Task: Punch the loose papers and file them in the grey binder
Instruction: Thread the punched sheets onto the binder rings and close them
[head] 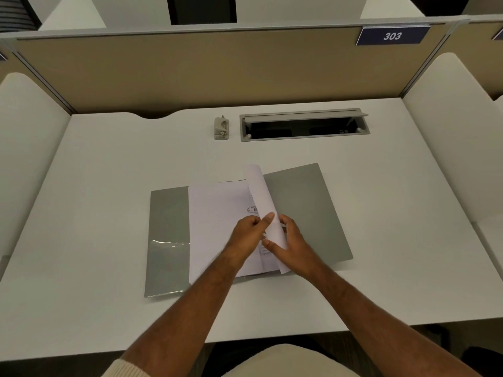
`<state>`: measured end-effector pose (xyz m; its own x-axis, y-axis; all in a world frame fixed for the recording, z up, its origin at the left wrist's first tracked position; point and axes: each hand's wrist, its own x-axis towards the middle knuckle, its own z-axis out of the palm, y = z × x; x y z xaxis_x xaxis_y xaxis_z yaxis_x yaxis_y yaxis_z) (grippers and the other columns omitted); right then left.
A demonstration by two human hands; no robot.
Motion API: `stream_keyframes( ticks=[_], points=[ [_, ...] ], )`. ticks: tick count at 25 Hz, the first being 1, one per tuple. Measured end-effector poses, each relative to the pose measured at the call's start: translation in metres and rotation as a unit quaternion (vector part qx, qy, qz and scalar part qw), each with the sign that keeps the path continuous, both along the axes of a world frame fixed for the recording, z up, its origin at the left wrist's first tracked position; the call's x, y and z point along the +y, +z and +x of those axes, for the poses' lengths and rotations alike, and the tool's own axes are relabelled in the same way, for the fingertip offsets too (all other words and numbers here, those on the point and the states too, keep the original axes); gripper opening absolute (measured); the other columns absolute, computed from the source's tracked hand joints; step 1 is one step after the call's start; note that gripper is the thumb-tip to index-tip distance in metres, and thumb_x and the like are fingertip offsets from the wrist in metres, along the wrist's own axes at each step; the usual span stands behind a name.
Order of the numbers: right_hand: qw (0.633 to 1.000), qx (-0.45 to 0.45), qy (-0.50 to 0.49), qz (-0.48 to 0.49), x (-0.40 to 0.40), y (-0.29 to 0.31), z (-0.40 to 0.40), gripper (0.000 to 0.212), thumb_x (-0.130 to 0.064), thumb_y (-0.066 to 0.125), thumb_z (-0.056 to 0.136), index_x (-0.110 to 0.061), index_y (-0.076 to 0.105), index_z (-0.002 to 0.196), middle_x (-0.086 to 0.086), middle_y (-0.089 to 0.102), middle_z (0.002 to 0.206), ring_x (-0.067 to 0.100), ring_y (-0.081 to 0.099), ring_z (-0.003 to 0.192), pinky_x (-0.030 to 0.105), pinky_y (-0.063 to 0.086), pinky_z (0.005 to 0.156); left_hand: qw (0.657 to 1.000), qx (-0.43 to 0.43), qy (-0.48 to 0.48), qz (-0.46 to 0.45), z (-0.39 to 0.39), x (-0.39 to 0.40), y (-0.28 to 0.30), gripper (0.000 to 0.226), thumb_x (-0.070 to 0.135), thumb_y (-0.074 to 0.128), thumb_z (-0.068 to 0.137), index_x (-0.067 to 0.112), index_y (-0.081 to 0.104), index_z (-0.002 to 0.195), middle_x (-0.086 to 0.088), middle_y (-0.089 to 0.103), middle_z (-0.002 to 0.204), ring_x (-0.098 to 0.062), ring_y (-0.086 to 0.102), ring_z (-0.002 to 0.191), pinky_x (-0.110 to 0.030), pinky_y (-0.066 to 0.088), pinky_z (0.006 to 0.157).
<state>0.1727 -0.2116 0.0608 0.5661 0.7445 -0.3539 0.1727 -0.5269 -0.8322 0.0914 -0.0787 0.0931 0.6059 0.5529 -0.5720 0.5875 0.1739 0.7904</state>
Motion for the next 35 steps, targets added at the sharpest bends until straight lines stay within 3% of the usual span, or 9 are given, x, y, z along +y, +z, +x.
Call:
stream_keyframes(
  ticks=[5,9,12,18,20,25,30,33,35],
  points=[
    [1.000,0.012,0.008,-0.021,-0.004,0.001,0.000,0.094,-0.065,0.065,0.083,-0.028,0.019,0.155,-0.004,0.034,0.156,0.012,0.045,0.130,0.032,0.045,0.103,0.999,-0.018,0.022,0.024,0.008,0.005,-0.003,0.028,0.030,0.072,0.094,0.012,0.071,0.116,-0.004,0.076,0.107,-0.021,0.072,0.099,-0.033,0.061,0.086],
    [0.999,0.035,0.001,-0.032,-0.010,0.001,0.001,0.096,-0.072,0.059,0.082,-0.031,0.015,0.157,-0.004,0.028,0.161,0.018,0.038,0.143,0.042,0.041,0.112,0.996,-0.002,0.029,0.082,0.002,0.016,0.002,0.032,0.036,0.071,0.095,0.004,0.068,0.102,-0.013,0.073,0.099,-0.023,0.070,0.092,-0.035,0.059,0.083],
    [0.998,0.050,-0.004,-0.023,-0.013,0.000,-0.001,0.094,-0.072,0.058,0.083,-0.032,0.017,0.157,-0.004,0.028,0.162,0.016,0.035,0.145,0.041,0.038,0.115,0.993,0.005,0.024,0.116,-0.009,0.025,0.008,0.034,0.038,0.069,0.096,0.006,0.066,0.106,-0.011,0.071,0.103,-0.024,0.069,0.097,-0.038,0.060,0.088],
    [0.999,0.047,0.009,-0.023,-0.015,-0.003,-0.005,0.098,-0.079,0.055,0.079,-0.032,0.018,0.157,-0.003,0.027,0.162,0.010,0.033,0.143,0.038,0.036,0.116,0.991,-0.013,0.089,0.101,-0.045,0.059,0.014,0.026,0.034,0.071,0.095,0.010,0.070,0.101,-0.006,0.074,0.101,-0.023,0.071,0.093,-0.032,0.057,0.076],
    [0.998,0.049,0.013,-0.023,-0.015,-0.004,-0.007,0.097,-0.076,0.056,0.081,-0.031,0.019,0.158,-0.003,0.028,0.162,0.007,0.032,0.142,0.035,0.035,0.116,0.989,-0.003,0.107,0.098,-0.060,0.069,0.009,0.026,0.034,0.072,0.094,0.008,0.070,0.099,-0.008,0.075,0.098,-0.025,0.071,0.091,-0.031,0.053,0.069],
    [0.998,0.052,0.025,-0.028,-0.010,-0.004,-0.010,0.092,-0.072,0.060,0.085,-0.033,0.019,0.158,-0.010,0.025,0.163,0.003,0.029,0.145,0.033,0.031,0.118,0.986,0.035,0.134,0.093,-0.092,0.085,-0.011,0.031,0.033,0.071,0.095,0.002,0.068,0.101,-0.012,0.074,0.097,-0.028,0.070,0.088,-0.034,0.053,0.071],
    [0.997,0.029,0.065,-0.043,0.003,-0.003,-0.013,0.090,-0.066,0.063,0.087,-0.030,0.020,0.159,-0.012,0.024,0.163,0.007,0.024,0.149,0.034,0.027,0.121,0.982,0.063,0.160,0.080,-0.115,0.097,-0.038,0.030,0.031,0.073,0.093,0.006,0.060,0.081,-0.011,0.066,0.079,-0.025,0.059,0.072,-0.035,0.046,0.066],
    [0.993,-0.019,0.103,-0.058,0.015,-0.001,-0.015,0.085,-0.059,0.063,0.091,-0.024,0.024,0.158,-0.006,0.027,0.162,0.012,0.027,0.148,0.027,0.025,0.117,0.980,0.095,0.154,0.080,-0.121,0.101,-0.052,0.035,0.034,0.072,0.094,0.000,0.064,0.090,-0.013,0.069,0.087,-0.025,0.061,0.075,-0.034,0.048,0.068],
    [0.991,-0.034,0.117,-0.064,0.023,-0.003,-0.016,0.085,-0.059,0.063,0.091,-0.023,0.025,0.158,-0.003,0.029,0.162,0.015,0.029,0.148,0.029,0.026,0.117,0.979,0.100,0.164,0.071,-0.123,0.103,-0.060,0.028,0.032,0.073,0.093,0.005,0.068,0.097,-0.011,0.073,0.094,-0.024,0.066,0.080,-0.034,0.052,0.071]
  ],
)
